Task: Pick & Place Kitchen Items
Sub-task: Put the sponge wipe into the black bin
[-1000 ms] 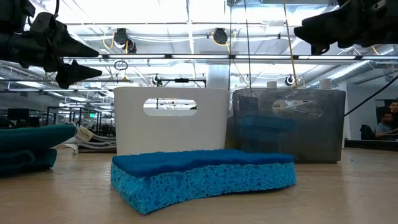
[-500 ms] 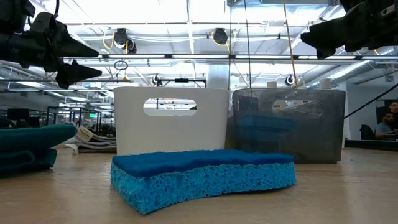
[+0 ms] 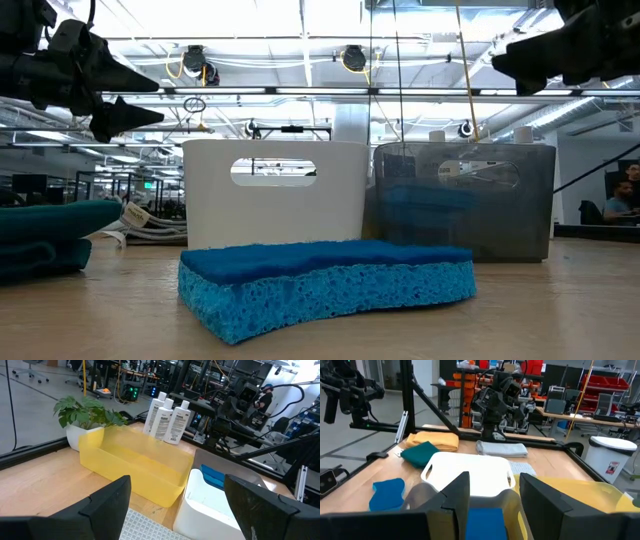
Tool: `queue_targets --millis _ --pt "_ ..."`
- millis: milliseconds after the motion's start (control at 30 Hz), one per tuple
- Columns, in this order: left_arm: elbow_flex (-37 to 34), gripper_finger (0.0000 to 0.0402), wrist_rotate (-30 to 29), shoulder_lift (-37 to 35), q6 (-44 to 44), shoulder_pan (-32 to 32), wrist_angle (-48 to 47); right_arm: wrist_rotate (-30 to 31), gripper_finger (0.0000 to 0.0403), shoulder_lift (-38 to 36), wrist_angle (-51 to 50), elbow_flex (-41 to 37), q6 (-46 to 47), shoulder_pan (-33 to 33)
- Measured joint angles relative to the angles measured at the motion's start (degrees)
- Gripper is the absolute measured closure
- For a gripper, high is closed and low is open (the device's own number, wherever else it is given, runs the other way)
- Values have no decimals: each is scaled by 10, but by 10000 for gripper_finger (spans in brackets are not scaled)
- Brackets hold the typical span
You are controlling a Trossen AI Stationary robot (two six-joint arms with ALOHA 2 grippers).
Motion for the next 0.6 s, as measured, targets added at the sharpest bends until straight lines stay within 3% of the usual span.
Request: queue_targets --millis 600 --pt "0 78 0 0 0 0 0 0 261 -63 -57 -4 9 0"
